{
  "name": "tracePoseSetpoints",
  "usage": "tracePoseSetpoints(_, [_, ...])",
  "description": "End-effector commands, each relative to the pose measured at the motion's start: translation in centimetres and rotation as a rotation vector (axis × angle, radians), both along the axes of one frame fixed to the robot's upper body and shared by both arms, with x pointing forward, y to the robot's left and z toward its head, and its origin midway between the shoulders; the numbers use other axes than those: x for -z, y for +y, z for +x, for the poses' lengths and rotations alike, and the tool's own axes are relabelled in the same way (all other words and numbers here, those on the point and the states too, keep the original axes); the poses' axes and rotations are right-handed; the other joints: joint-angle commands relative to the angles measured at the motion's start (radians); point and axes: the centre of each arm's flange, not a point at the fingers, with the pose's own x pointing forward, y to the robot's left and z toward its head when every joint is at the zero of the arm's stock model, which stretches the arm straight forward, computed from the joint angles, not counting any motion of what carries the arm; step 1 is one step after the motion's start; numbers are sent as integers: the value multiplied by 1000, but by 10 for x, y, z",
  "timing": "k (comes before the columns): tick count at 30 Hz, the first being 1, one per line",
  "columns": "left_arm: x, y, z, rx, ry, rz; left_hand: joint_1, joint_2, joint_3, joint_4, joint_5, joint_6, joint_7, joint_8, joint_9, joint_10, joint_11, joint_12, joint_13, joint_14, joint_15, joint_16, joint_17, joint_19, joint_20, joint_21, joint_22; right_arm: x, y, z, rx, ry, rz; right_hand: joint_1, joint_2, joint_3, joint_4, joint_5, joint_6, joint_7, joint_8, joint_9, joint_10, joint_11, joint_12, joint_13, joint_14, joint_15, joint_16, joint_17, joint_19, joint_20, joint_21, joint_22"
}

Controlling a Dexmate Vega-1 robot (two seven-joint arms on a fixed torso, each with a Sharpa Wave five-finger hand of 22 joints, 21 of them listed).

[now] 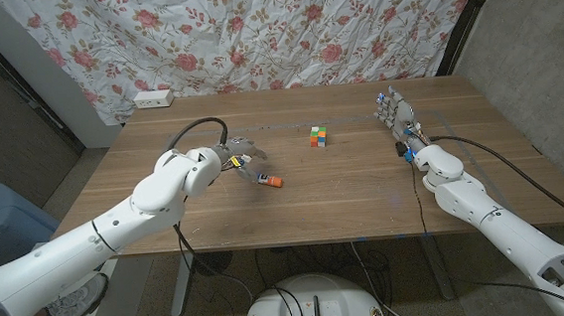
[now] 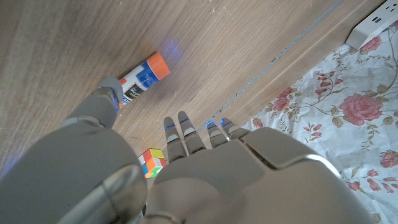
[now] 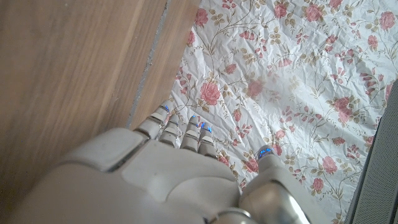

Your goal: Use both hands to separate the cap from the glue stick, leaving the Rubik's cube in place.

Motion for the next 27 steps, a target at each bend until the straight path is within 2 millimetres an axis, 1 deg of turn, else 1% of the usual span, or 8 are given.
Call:
tracePoseSetpoints(1, [11, -17, 0, -30, -30, 14, 19, 2, -8, -2, 0, 16, -5, 7, 4, 24, -5, 8, 4, 17, -49, 6, 1, 1, 11, 6, 1, 2, -1, 2, -6, 5, 3, 8, 20, 1, -7, 2, 2, -14, 5, 4, 7, -8, 6, 3, 0, 7, 5, 1, 1, 6, 6, 3])
tracePoseSetpoints(8, [18, -23, 2, -28, -40, 13, 41, 10, -15, -2, 4, 45, -4, 17, 5, 58, -20, 11, 4, 47, -53, 10, 1, 12, 21, 9, 1, 2, -2, 3, -2, 6, 5, 9, 21, 1, -8, 2, 6, -18, 6, 4, 7, -8, 6, 3, 0, 9, 6, 0, 2, 8, 7, 3])
tracePoseSetpoints(14, [24, -26, 6, -17, -46, 10, 61, 12, -24, -2, 6, 77, -5, 28, 5, 88, -20, 12, 5, 82, -60, 14, 1, 24, 23, 10, 0, 2, -2, 3, -4, 4, 6, 9, 22, 2, -9, 2, 10, -21, 7, 4, 10, -8, 7, 3, 0, 8, 6, -1, 2, 8, 7, 3])
tracePoseSetpoints(27, [34, -27, 15, -3, -50, 8, 88, 11, -40, -2, 6, 119, -3, 40, 6, 137, -22, 15, 6, 118, -70, 14, 1, 41, 19, 11, 0, 3, -5, 2, 6, 3, 11, 9, 24, 2, -10, 1, 14, -23, 7, 4, 11, -11, 7, 3, 0, 11, 8, -2, 4, 9, 7, 3])
